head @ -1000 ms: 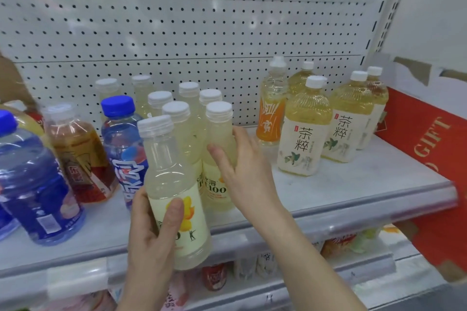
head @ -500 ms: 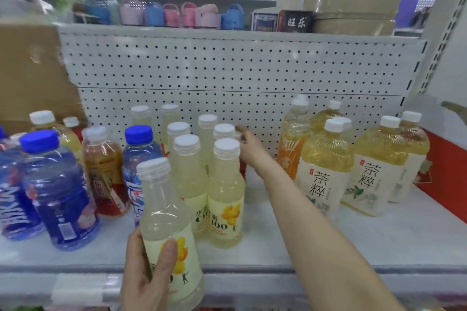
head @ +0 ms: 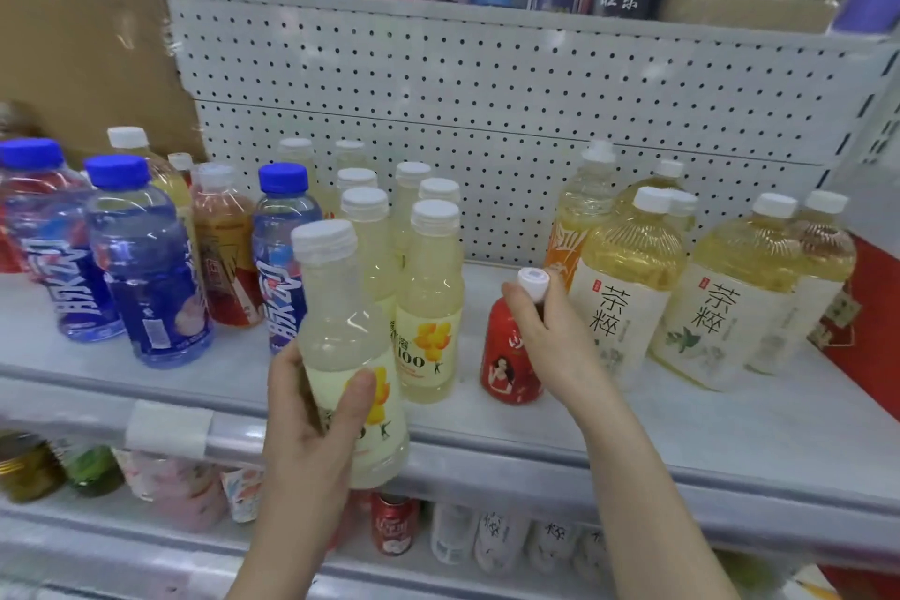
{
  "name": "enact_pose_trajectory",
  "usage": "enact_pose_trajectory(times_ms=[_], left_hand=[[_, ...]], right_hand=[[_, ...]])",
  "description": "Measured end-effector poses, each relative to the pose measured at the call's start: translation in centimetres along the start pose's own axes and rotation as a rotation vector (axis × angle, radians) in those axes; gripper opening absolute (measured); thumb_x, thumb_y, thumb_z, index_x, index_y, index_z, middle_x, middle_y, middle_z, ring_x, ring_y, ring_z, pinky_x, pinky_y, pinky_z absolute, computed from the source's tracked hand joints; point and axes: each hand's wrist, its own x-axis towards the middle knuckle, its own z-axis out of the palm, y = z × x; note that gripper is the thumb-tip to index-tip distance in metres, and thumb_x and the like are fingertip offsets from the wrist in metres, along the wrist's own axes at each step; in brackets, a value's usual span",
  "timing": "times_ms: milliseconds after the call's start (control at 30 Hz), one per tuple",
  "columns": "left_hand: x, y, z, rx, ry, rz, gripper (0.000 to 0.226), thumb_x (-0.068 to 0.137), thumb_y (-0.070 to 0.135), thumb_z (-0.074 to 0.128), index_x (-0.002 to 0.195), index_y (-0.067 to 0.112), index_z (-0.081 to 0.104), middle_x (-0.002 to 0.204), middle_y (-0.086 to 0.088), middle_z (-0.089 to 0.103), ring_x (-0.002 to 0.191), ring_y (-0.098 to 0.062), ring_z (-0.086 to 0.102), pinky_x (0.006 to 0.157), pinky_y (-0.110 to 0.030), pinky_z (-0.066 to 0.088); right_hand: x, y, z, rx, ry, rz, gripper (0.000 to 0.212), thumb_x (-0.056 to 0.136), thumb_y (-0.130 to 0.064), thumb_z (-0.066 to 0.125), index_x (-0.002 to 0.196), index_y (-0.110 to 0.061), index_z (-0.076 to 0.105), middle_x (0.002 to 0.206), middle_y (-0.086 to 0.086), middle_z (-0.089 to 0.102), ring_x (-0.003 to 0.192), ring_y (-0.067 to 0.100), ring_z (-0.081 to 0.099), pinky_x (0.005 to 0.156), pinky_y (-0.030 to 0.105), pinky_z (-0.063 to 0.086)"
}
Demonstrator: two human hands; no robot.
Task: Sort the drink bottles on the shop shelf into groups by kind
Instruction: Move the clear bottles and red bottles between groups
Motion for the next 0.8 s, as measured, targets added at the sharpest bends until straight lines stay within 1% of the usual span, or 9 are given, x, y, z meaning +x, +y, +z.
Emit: enact_pose_trajectory(times_ms=[67,133,200,267,367,500,567,700,800], left_hand=[[0.5,0.3,1.2,0.034,-0.021,0.031,0.066,0.063,0.065,0.074,0.117,0.035,0.052,0.113,0.012,0.068,0.104,-0.009,0.066,0.079,-0.027,0.054],[1.3,0.5,2.7,0.109,-0.038,0.099,0.059,0.069,0.058,0.068,0.119,0.036,0.048,0.113,0.02,0.063,0.105,-0.002,0.063,0.08,-0.019,0.052],[2.0,0.4,4.1,0.212,-0.015,0.135,0.061,0.07,0.06,0.065,0.122,0.035,0.045,0.119,0.016,0.057,0.107,-0.001,0.058,0.082,-0.014,0.048],[2.4,-0.6,5.2,0.317,0.031,0.146,0.068,0.073,0.056,0.071,0.128,0.028,0.042,0.124,0.007,0.046,0.113,-0.01,0.051,0.092,-0.023,0.045],[2.5,-2.6,6.5,0.456,0.103,0.2,0.073,0.078,0.033,0.081,0.134,0.012,0.039,0.132,-0.001,0.036,0.123,-0.019,0.038,0.107,-0.04,0.039],[2.6,-4.0,8.4,0.521,0.169,0.227,0.077,0.08,0.025,0.079,0.139,0.005,0.035,0.138,-0.005,0.031,0.124,-0.006,0.024,0.112,-0.032,0.027],[2.7,-4.1,9.3,0.591,0.143,0.248,0.078,0.083,0.023,0.076,0.143,0.005,0.032,0.143,-0.011,0.03,0.128,-0.009,0.024,0.112,-0.028,0.023],[2.8,-4.0,10.0,0.667,0.012,0.211,0.089,0.088,0.014,0.071,0.155,0.01,0.013,0.154,-0.005,0.018,0.143,-0.019,0.023,0.12,-0.036,0.024],[1.0,-3.4,9.1,0.65,0.003,0.321,0.082,0.09,0.019,0.068,0.155,0.011,0.019,0.154,-0.003,0.017,0.144,-0.02,0.022,0.119,-0.043,0.029]], right_hand=[[-1.2,0.3,-0.6,0.003,0.038,-0.016,0.022,0.102,-0.044,0.049,0.1,-0.022,0.048,0.086,-0.008,0.056,0.081,0.01,0.053,0.067,0.028,0.038],[-1.9,0.6,-0.9,0.019,0.058,-0.018,0.022,0.102,-0.044,0.051,0.102,-0.022,0.05,0.093,-0.008,0.059,0.089,0.009,0.056,0.073,0.026,0.042],[-2.2,0.6,-1.2,0.036,0.068,-0.012,0.018,0.101,-0.044,0.051,0.1,-0.026,0.05,0.096,-0.01,0.06,0.094,0.007,0.057,0.076,0.025,0.043],[-2.5,0.7,-1.5,0.04,0.078,-0.008,0.016,0.101,-0.044,0.052,0.098,-0.029,0.05,0.096,-0.01,0.061,0.094,0.006,0.058,0.077,0.026,0.045],[-2.9,1.1,-1.7,0.039,0.105,-0.02,0.014,0.1,-0.046,0.054,0.098,-0.032,0.053,0.097,-0.009,0.066,0.094,0.008,0.062,0.081,0.033,0.05],[-3.2,1.5,-1.9,0.008,0.165,-0.018,0.018,0.097,-0.05,0.056,0.104,-0.034,0.06,0.099,-0.014,0.069,0.095,0.003,0.063,0.082,0.031,0.05],[-3.2,1.4,-2.1,-0.012,0.186,-0.019,0.019,0.096,-0.05,0.058,0.104,-0.033,0.062,0.097,-0.014,0.07,0.093,0.002,0.063,0.08,0.03,0.049],[-3.4,1.2,-2.6,-0.029,0.183,-0.019,0.019,0.097,-0.049,0.058,0.103,-0.032,0.063,0.093,-0.013,0.07,0.089,-0.003,0.062,0.075,0.027,0.046],[-3.8,0.9,-3.7,0.025,0.229,-0.03,0.018,0.096,-0.05,0.059,0.101,-0.033,0.064,0.093,-0.013,0.071,0.09,0.003,0.064,0.076,0.028,0.046]])
